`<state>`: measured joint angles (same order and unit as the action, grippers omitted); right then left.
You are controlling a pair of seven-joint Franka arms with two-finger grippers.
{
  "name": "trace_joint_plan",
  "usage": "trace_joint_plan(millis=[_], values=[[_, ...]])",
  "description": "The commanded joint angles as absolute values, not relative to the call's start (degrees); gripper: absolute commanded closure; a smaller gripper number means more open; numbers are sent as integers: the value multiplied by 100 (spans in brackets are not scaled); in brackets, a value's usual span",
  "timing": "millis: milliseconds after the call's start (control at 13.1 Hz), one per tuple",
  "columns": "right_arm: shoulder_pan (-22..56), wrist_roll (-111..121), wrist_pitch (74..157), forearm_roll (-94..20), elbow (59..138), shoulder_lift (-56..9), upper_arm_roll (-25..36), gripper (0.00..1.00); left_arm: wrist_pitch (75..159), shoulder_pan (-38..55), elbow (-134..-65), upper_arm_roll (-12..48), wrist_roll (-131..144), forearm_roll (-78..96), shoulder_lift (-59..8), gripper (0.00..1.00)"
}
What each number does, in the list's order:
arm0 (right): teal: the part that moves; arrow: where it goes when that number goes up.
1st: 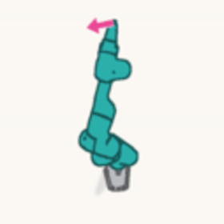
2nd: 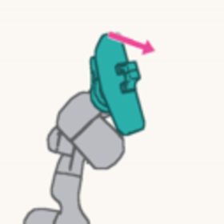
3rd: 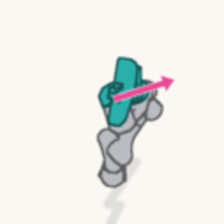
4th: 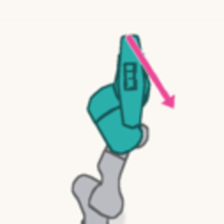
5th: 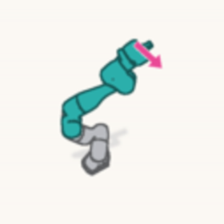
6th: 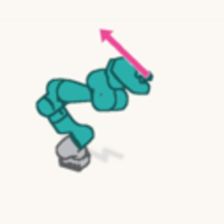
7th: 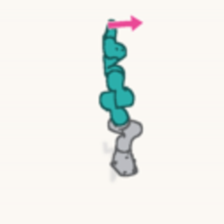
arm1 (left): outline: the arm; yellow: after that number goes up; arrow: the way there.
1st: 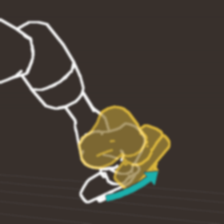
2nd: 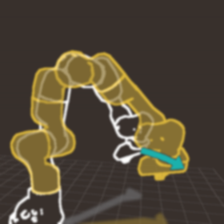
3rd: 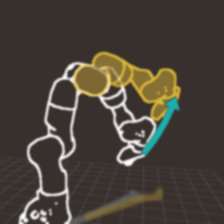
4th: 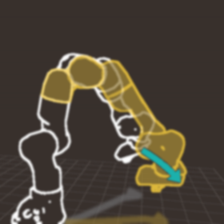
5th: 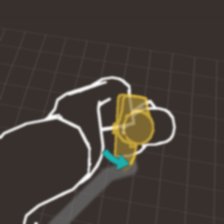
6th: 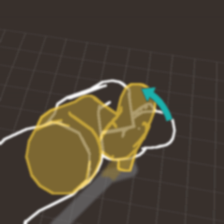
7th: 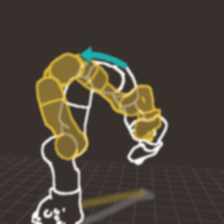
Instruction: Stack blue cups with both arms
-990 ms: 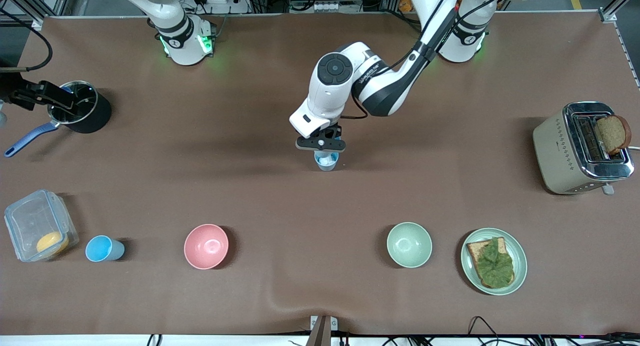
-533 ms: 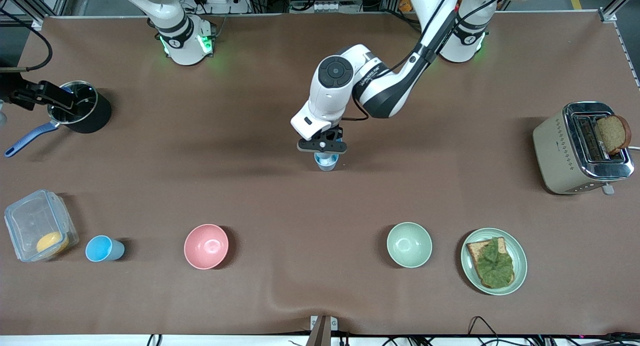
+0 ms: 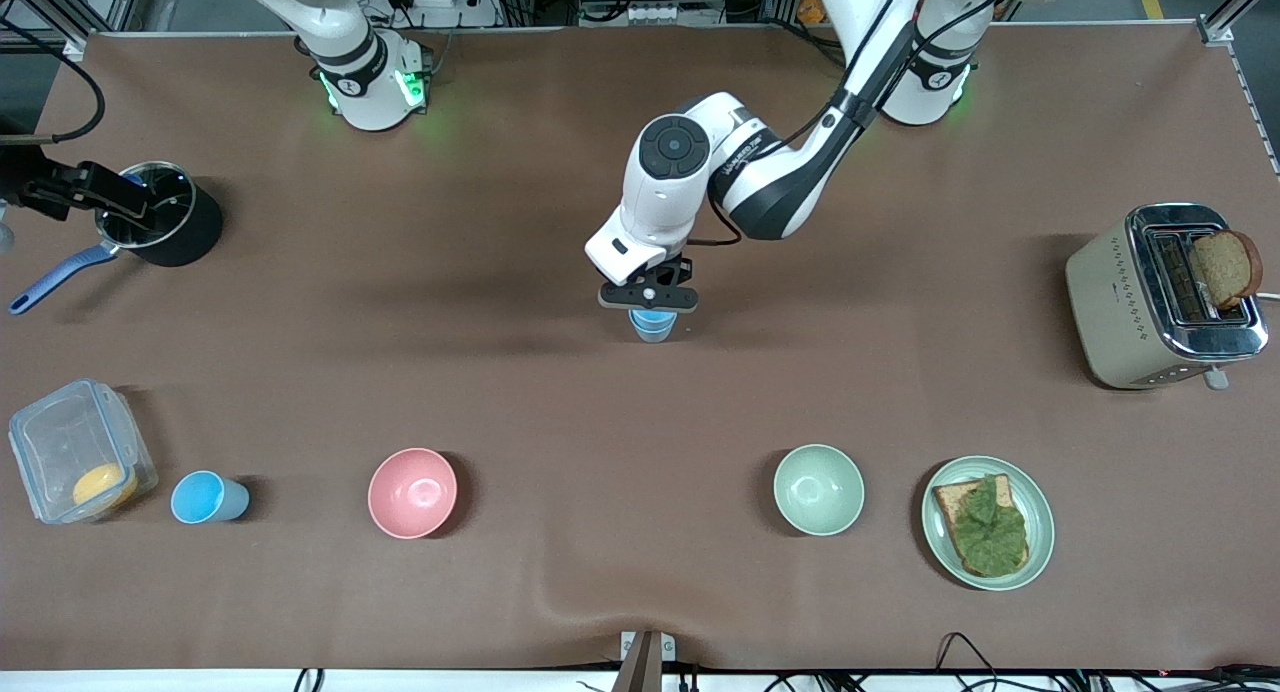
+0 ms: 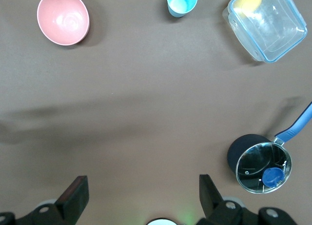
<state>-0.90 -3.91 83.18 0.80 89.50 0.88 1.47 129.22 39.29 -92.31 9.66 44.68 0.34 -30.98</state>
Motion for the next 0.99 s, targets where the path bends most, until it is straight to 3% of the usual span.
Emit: trace_joint_plan(millis=[0,76,457,762,914], values=[[-229,-387,8244,141,8868,44,62,0,12920,3903,-9228,696,4570,-167,-2858,18],[-220,-387,8244,141,8877,44,62,0,12903,3754,-9385,668,4553,-176,-2648,0],[-202,-387,8209,141,8868,44,62,0,12649,2228,-10439,677,3801,-167,-980,0],[-193,-378,8174,141,8868,44,62,0,10903,795,-10687,677,1727,-106,235,0],[-193,-378,8165,141,8868,44,62,0,10496,257,-10687,537,786,-105,543,0]])
